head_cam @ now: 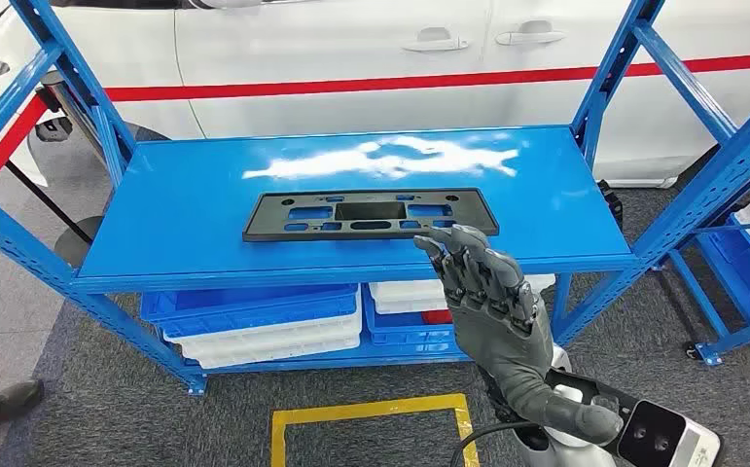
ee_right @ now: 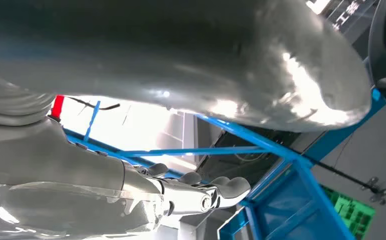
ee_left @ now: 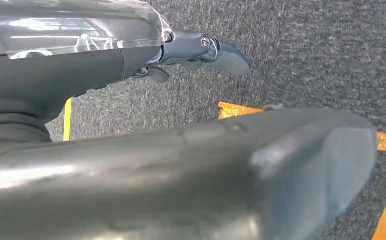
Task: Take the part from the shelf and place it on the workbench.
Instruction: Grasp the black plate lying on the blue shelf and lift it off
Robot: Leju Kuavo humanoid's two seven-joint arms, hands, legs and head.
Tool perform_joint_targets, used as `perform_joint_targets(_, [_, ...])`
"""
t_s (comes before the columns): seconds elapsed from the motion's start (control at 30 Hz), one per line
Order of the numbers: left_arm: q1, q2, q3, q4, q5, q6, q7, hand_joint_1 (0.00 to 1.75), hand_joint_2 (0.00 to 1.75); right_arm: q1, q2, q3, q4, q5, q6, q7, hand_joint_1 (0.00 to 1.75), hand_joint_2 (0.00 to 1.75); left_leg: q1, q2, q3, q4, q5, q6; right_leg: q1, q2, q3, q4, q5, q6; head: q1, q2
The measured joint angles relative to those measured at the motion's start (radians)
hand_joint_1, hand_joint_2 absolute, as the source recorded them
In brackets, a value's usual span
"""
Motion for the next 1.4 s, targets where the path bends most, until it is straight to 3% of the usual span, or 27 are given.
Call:
perform_joint_targets(0.03, [0.000,0.000,0.000,0.000,0.000,0.000,0.000,0.00,0.00,0.001,0.000,0.000,0.002,0.000,0.000,0.000,0.00,0.00,0.000,0.000,0.010,-0.034,0.026,0.001,0.000,0.000,0.005,0.000,-0.003,0.001,0.000,0.000])
perform_joint_targets(0.1, [0.000,0.001,0.000,0.000,0.002,0.000,0.000,0.00,0.00,0.002,0.000,0.000,0.006,0.000,0.000,0.000,0.00,0.87,0.001,0.001,0.048,-0.149,0.104,0.007,-0.001,0.000,0.020,0.000,-0.013,0.005,0.000,0.000])
perform_joint_targets(0.17, [-0.001,0.001,0.000,0.000,0.003,0.000,0.000,0.00,0.00,0.002,0.000,0.000,0.011,-0.001,0.000,0.000,0.00,0.87,-0.004,0.003,0.084,-0.256,0.143,0.017,0.001,0.000,0.031,0.000,-0.024,0.014,0.000,0.000])
perform_joint_targets(0.23, [0.000,0.002,0.000,0.000,0.003,0.001,0.000,0.00,0.00,0.002,0.000,0.000,0.015,-0.006,0.001,0.000,0.00,0.00,-0.009,0.004,0.091,-0.277,0.136,0.032,0.004,0.001,0.034,0.005,-0.027,0.026,0.000,0.000])
perform_joint_targets(0.33, [0.002,0.001,0.000,0.000,0.002,0.000,-0.002,0.00,0.00,0.001,-0.001,-0.001,0.019,-0.026,0.011,-0.001,0.00,0.00,-0.003,0.010,0.112,-0.286,0.145,0.053,0.004,0.001,0.024,0.044,-0.038,0.043,0.000,0.000])
perform_joint_targets(0.4, [0.000,0.001,0.000,0.000,0.003,0.000,-0.004,0.00,0.00,-0.001,-0.002,-0.001,0.024,-0.031,0.014,-0.001,0.00,0.00,-0.001,0.014,0.124,-0.291,0.140,0.061,-0.001,-0.001,-0.032,0.142,-0.078,0.052,0.000,0.000])
perform_joint_targets(0.47, [0.000,0.002,0.000,0.000,0.004,-0.001,-0.006,0.00,0.00,0.003,-0.005,-0.001,0.031,-0.024,0.009,-0.002,0.00,0.00,-0.002,0.017,0.130,-0.290,0.129,0.062,-0.005,-0.002,-0.117,0.262,-0.122,0.060,0.000,0.000])
perform_joint_targets(0.5, [0.001,0.002,0.000,0.000,0.005,-0.001,-0.006,0.00,0.00,0.006,-0.007,-0.001,0.035,-0.020,0.005,-0.002,0.00,0.00,-0.002,0.017,0.136,-0.290,0.123,0.062,-0.007,-0.002,-0.147,0.291,-0.123,0.062,0.000,0.000])
perform_joint_targets(0.53, [0.001,0.002,0.000,0.000,0.005,-0.001,-0.007,0.00,0.00,0.008,-0.009,-0.001,0.038,-0.015,0.003,-0.002,0.00,0.00,-0.002,0.017,0.144,-0.290,0.116,0.060,-0.009,-0.003,-0.157,0.283,-0.102,0.062,0.000,0.000])
perform_joint_targets(0.6, [0.002,0.001,0.000,0.000,0.005,-0.002,-0.008,0.00,0.00,0.010,-0.010,-0.001,0.043,-0.008,0.001,-0.002,0.00,0.00,-0.002,0.017,0.166,-0.291,0.100,0.056,-0.010,-0.007,-0.125,0.166,-0.011,0.056,0.001,0.000])
perform_joint_targets(0.67, [0.001,0.001,0.000,0.000,0.006,-0.003,-0.009,0.00,0.00,0.010,-0.011,-0.001,0.046,-0.003,0.001,-0.002,0.00,0.00,-0.002,0.018,0.184,-0.292,0.084,0.047,-0.004,-0.014,-0.086,0.053,0.041,0.047,0.001,0.000])
perform_joint_targets(0.77, [0.000,0.000,0.000,0.000,0.007,-0.003,-0.011,0.00,0.00,0.012,-0.012,-0.001,0.049,0.001,0.002,-0.002,0.00,0.00,-0.004,0.021,0.195,-0.290,0.078,0.027,0.003,-0.012,-0.070,0.015,0.041,0.027,0.001,0.000])
perform_joint_targets(0.83, [-0.001,0.001,0.000,0.000,0.007,-0.003,-0.011,0.00,0.00,0.013,-0.012,0.000,0.050,0.001,0.003,-0.002,0.00,0.00,-0.002,0.019,0.184,-0.246,0.079,0.018,-0.001,-0.006,-0.051,0.007,0.035,0.012,0.001,0.000])
perform_joint_targets(0.87, [-0.003,0.001,0.000,0.000,0.007,-0.003,-0.012,0.00,0.00,0.014,-0.012,0.001,0.051,0.001,0.003,-0.002,0.00,0.00,0.000,0.017,0.160,-0.201,0.069,0.015,-0.002,-0.006,-0.040,0.004,0.030,0.006,0.001,0.000])
perform_joint_targets(0.93, [-0.003,0.001,0.000,0.001,0.007,-0.003,-0.012,0.00,0.00,0.015,-0.012,0.002,0.053,0.001,0.004,-0.002,0.00,0.00,0.002,0.014,0.081,-0.078,0.023,0.010,-0.002,-0.005,-0.024,0.002,0.016,-0.002,0.001,0.000])
perform_joint_targets(1.0, [0.000,0.001,0.000,0.001,0.006,-0.003,-0.013,0.00,0.00,0.018,-0.012,0.003,0.057,0.004,0.001,-0.002,0.00,0.00,0.002,0.014,0.010,0.006,-0.015,0.005,-0.001,0.001,-0.008,0.003,0.003,-0.003,0.001,0.000])
perform_joint_targets(1.03, [0.002,0.001,-0.001,0.001,0.003,-0.002,-0.014,0.00,0.00,0.020,-0.012,0.003,0.059,0.008,-0.003,-0.002,0.00,0.00,0.002,0.014,-0.007,0.005,-0.009,0.004,0.000,0.004,0.001,0.003,-0.004,-0.002,0.001,0.000])
perform_joint_targets(1.07, [0.003,0.001,-0.001,0.001,0.001,-0.001,-0.015,0.00,0.00,0.021,-0.013,0.003,0.061,0.013,-0.007,-0.001,0.00,0.00,0.002,0.014,-0.006,-0.031,0.021,0.005,0.000,0.007,0.013,0.003,-0.012,-0.001,0.001,0.000])
perform_joint_targets(1.13, [0.004,0.002,-0.002,0.001,-0.004,0.001,-0.016,0.00,0.00,0.024,-0.014,0.003,0.065,0.024,-0.016,-0.001,0.00,0.00,0.001,0.013,0.023,-0.162,0.122,0.010,0.001,0.009,0.036,0.004,-0.029,0.004,0.001,0.000])
perform_joint_targets(1.2, [0.004,0.002,-0.002,0.001,-0.004,0.002,-0.015,0.00,0.00,0.026,-0.016,0.005,0.072,0.038,-0.023,0.004,0.00,0.00,-0.004,0.011,0.046,-0.252,0.178,0.021,0.003,0.012,0.047,0.007,-0.044,0.013,0.001,0.000])
perform_joint_targets(1.33, [0.003,0.000,-0.003,0.001,-0.009,0.016,0.011,0.00,0.00,0.018,-0.018,0.023,0.105,0.075,-0.046,0.058,0.00,0.00,-0.003,0.010,0.058,-0.275,0.185,0.041,0.004,0.010,0.048,0.013,-0.067,0.037,0.001,0.000])
perform_joint_targets(1.4, [0.000,-0.001,-0.009,0.002,-0.033,0.040,0.048,0.00,0.00,0.002,-0.020,0.038,0.141,0.113,-0.085,0.085,0.00,0.00,0.002,0.010,0.068,-0.285,0.184,0.050,0.002,0.004,0.011,0.085,-0.105,0.046,0.001,0.000])
